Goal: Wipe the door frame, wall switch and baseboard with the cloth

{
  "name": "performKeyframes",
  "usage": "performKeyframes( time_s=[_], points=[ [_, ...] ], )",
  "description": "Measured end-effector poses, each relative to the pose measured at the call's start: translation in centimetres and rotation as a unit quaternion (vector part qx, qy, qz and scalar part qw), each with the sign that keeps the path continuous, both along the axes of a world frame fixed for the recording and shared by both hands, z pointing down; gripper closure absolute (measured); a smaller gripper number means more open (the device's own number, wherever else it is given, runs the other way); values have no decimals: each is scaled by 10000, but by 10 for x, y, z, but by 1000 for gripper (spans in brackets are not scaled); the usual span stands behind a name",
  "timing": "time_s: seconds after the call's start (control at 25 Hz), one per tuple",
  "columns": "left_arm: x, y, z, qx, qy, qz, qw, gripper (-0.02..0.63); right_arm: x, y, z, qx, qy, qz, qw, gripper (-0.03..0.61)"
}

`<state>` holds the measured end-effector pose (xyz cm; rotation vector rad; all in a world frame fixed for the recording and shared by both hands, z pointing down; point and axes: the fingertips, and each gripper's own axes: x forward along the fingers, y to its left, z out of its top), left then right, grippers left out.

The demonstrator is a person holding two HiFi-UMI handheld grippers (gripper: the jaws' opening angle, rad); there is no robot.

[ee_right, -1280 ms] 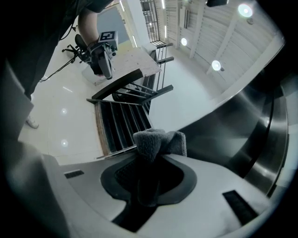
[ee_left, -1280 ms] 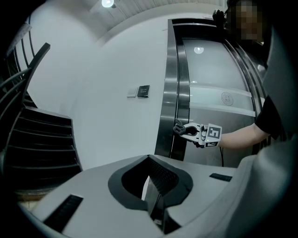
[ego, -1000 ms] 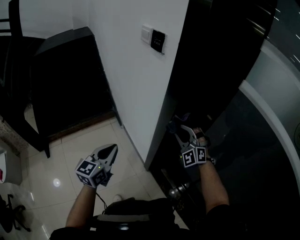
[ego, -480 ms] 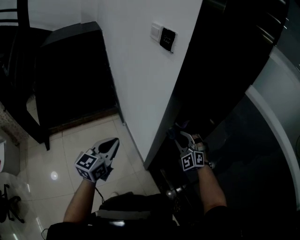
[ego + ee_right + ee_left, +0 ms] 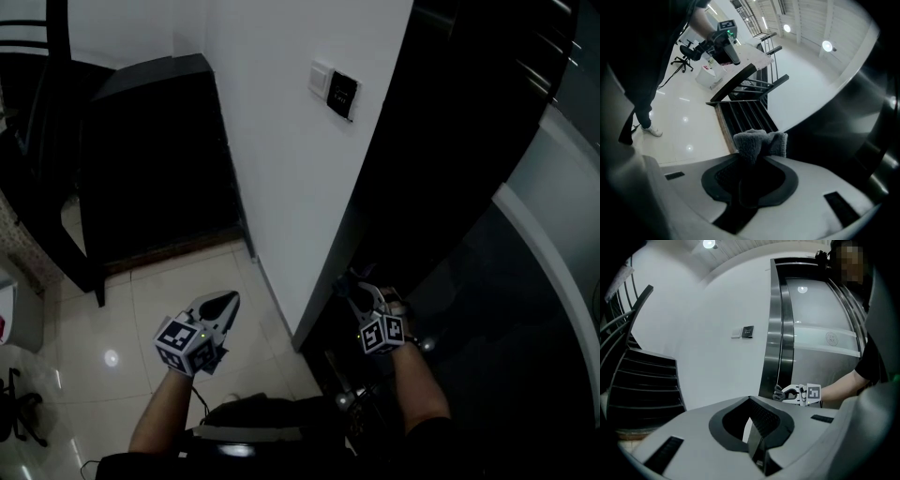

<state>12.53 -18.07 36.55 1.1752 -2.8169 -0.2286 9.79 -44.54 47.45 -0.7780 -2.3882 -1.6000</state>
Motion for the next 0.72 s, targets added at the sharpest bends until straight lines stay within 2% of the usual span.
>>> performKeyframes(
  time_s=[0.12,0.2,0.36,0.56,0.72],
  points=[
    [-1,0,3,7,31,65,10000,612,5,7,6,-120,213,8,9997,494],
    [0,-2,3,36,42,147,9999,612,12,8,-14,-180,23,-58,9998,495],
    [-3,-6,0,118,18,323,9994,612,19,-13,-119,58,-1113,-32,9938,495],
    [-5,-21,-5,233,-28,574,9981,612,11,-56,-276,355,-2515,396,9664,495],
    [-8,-25,-13,355,-103,662,9971,612,2,-87,-370,438,-3114,813,9458,494]
  ],
)
